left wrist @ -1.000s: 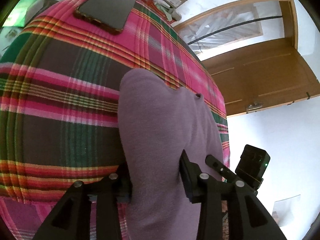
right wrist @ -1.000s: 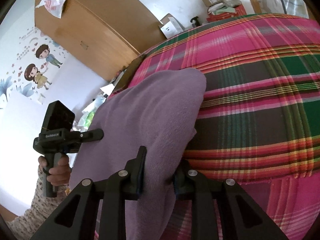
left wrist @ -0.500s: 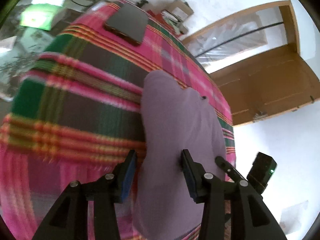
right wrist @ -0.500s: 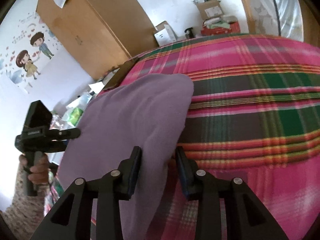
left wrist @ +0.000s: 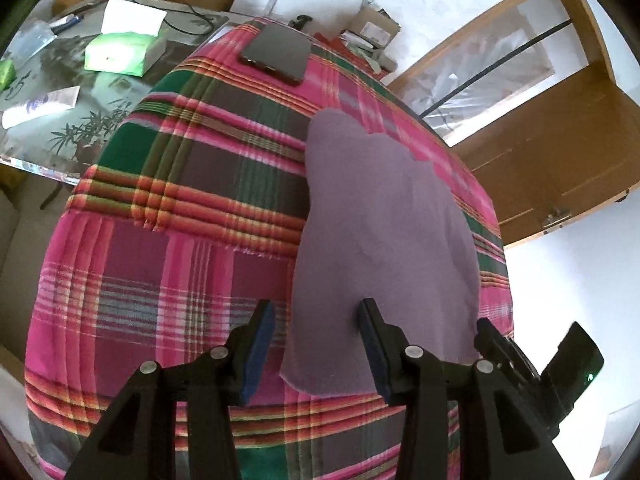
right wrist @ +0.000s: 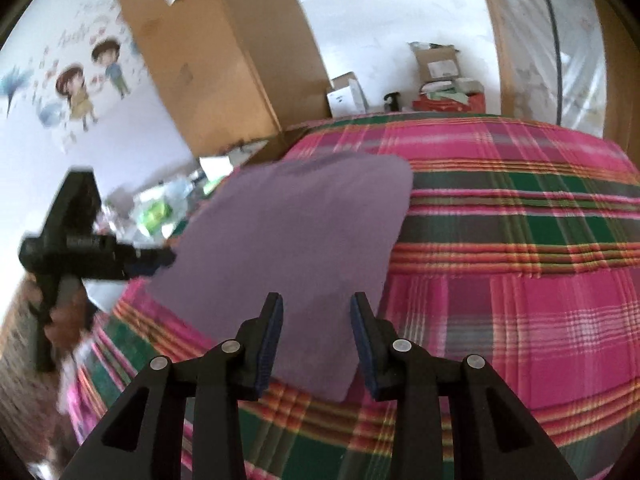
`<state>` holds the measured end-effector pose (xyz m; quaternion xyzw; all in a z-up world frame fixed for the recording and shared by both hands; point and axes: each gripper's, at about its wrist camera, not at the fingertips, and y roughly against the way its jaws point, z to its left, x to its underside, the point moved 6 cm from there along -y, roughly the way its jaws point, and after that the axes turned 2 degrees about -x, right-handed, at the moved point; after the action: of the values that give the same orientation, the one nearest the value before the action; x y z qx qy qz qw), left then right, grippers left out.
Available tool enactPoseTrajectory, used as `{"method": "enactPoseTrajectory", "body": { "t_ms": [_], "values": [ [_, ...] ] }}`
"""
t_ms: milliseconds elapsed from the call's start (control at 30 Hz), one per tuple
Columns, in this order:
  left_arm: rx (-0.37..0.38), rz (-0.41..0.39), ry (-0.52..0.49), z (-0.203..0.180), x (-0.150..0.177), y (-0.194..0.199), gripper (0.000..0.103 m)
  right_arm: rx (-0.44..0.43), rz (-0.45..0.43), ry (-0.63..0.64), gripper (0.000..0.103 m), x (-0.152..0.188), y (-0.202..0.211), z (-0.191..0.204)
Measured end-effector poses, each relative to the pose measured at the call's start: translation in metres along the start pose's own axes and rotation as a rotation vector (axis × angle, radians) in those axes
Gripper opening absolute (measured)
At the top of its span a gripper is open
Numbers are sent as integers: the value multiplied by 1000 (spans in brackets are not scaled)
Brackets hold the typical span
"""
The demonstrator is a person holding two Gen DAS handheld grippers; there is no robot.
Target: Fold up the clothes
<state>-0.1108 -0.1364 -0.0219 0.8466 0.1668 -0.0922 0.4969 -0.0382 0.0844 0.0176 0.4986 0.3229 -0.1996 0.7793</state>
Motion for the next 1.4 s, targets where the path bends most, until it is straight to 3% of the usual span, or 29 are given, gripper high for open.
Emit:
{"method": "enactPoseTrajectory", "body": {
  "t_ms": [133, 433, 833, 1067, 1400],
  "values": [
    [-41, -5, -21, 1, 4, 0, 45, 108, 56, 62, 37, 15, -10, -2],
    [-111, -17, -44, 5, 15, 1, 45, 120, 80, 20, 37, 24, -13, -14],
    [-121, -55, -35, -1, 45, 16, 41, 154, 72, -8, 37, 38, 12, -9],
    [-274, -107, -180, -30, 73, 19, 41, 142, 61, -11, 37, 46, 25, 5],
    [-380, -162, -195, -48, 94, 10, 40, 150, 117, -12, 38, 66, 12, 26]
  ]
}}
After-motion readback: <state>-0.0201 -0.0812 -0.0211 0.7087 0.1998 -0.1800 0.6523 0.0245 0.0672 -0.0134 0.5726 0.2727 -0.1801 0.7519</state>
